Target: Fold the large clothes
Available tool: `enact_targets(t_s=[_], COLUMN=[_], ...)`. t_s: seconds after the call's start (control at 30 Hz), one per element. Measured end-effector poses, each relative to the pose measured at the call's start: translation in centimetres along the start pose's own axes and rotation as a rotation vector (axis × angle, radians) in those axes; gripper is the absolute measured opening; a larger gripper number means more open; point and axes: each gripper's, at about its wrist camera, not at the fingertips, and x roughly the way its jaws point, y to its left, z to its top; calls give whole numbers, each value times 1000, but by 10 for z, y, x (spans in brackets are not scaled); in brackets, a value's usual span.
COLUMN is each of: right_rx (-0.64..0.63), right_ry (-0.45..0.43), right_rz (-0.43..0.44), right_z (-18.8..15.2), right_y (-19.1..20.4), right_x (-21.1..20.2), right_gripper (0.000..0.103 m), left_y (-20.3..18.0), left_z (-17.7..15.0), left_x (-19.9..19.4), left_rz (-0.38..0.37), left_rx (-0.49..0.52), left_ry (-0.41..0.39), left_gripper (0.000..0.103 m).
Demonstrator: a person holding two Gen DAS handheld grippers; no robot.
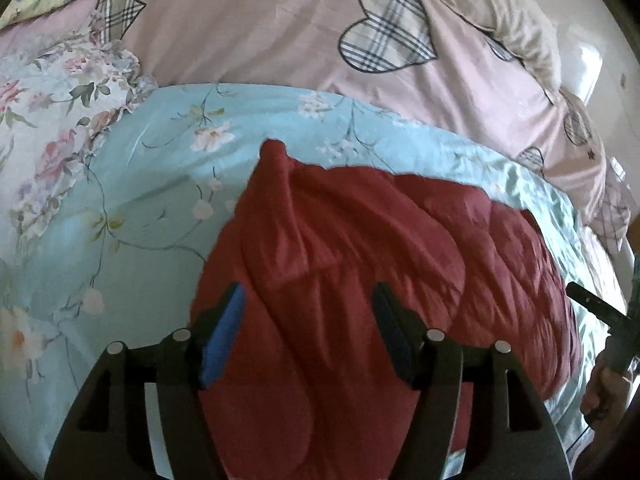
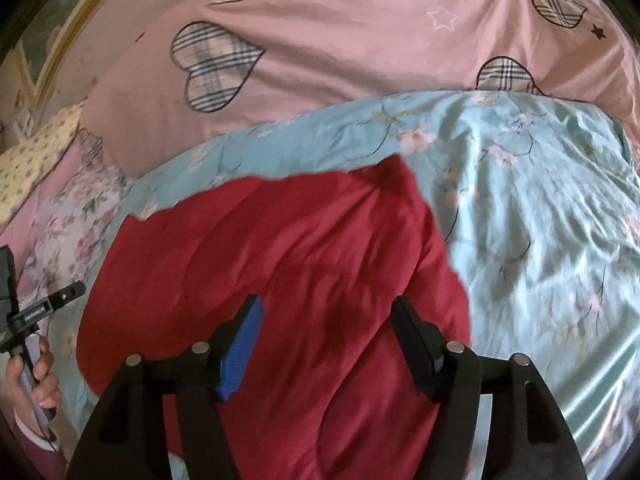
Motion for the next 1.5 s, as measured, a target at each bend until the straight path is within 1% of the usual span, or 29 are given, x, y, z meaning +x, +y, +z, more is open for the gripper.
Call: enact_targets(t_s=[0.2, 0.37, 0.63, 0.73, 0.87, 0.93, 1.03, 1.07, 1.13, 1.2, 1.33, 1.4, 1.5], right_rx=[-7, -16, -5, -17, -61, -82, -111, -118, -135, -154, -163, -161, -156], right_ry=[10, 13, 17, 6, 1, 7, 14, 13, 6, 0, -7, -9, -12], right_rz=[-5, -15, -21, -29, -27, -14, -7, -10, -16, -30, -56, -70, -120], right_z=[-25, -40, -64, -72, -76, -76, -77, -78, -77, -76, -73, -72, -70], right_y=[6, 10, 18, 28, 47, 57, 71, 75, 81, 87, 91, 91, 87], right_x=[-14, -26, -38, -42, -40, -35, -28, -27, -24, -21, -15, -13, -8], right_gripper=[68, 68, 70, 72, 73, 73, 74, 75, 78, 78, 78, 78, 78], left_y=[-2, 5, 8, -2, -27, -37, -52, -57, -64, -70, -80, -82, -85], left_z=[-24, -43, -63, -69, -73, -73, -72, -72, -70, -70, -69, -68, -67], left_x=[-10, -18, -29, -33, -33, -32, -30, -29, -28, -26, -18, -13, -5], left_rz=[-7, -6, 1, -13, -40, -47, -59, -59, -55, -50, -7, 12, 34], left_rx=[-3, -23, -34, -21, 16, 33, 51, 60, 73, 89, 126, 134, 144], left_ry=[14, 27, 29, 30, 36, 40, 46, 47, 47, 51, 59, 67, 87], left_gripper=[66, 66, 66, 66, 66, 70, 71, 71, 72, 76, 77, 80, 84])
